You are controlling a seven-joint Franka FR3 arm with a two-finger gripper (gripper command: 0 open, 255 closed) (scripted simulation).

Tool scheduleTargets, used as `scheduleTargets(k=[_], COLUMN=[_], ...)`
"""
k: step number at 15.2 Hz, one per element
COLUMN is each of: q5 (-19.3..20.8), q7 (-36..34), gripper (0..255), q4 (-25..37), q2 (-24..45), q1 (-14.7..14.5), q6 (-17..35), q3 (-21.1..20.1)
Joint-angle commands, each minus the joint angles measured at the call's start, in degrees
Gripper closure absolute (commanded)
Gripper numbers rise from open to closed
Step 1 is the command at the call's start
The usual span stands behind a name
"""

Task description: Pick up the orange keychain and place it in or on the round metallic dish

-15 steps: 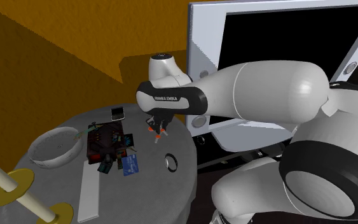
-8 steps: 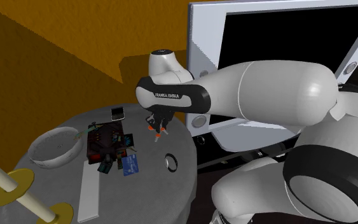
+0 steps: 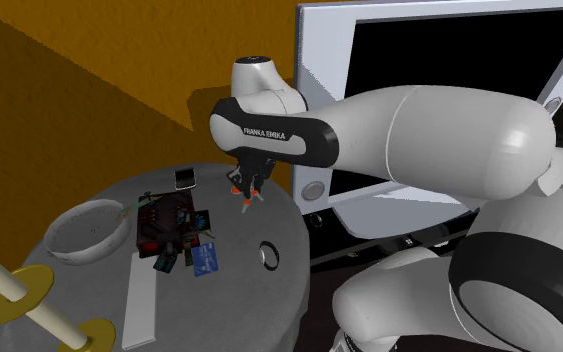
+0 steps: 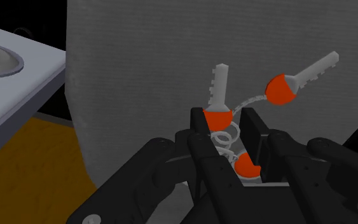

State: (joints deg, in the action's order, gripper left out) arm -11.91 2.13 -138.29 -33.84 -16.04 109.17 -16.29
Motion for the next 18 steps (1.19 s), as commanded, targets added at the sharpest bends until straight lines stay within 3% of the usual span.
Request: scheduleTargets(k=[1, 11, 18], q5=[0.3, 1.1, 0.6], q7=[-0.1, -0.6, -10.4], gripper=[255, 255, 255], q4=[1.8, 9.2, 17.9], q2=[0.0, 0.3, 9.6], q1=[0.1, 0.5, -0.7], q6=[-1.7, -8.9, -7.1], q3=[0.3, 1.1, -7.3])
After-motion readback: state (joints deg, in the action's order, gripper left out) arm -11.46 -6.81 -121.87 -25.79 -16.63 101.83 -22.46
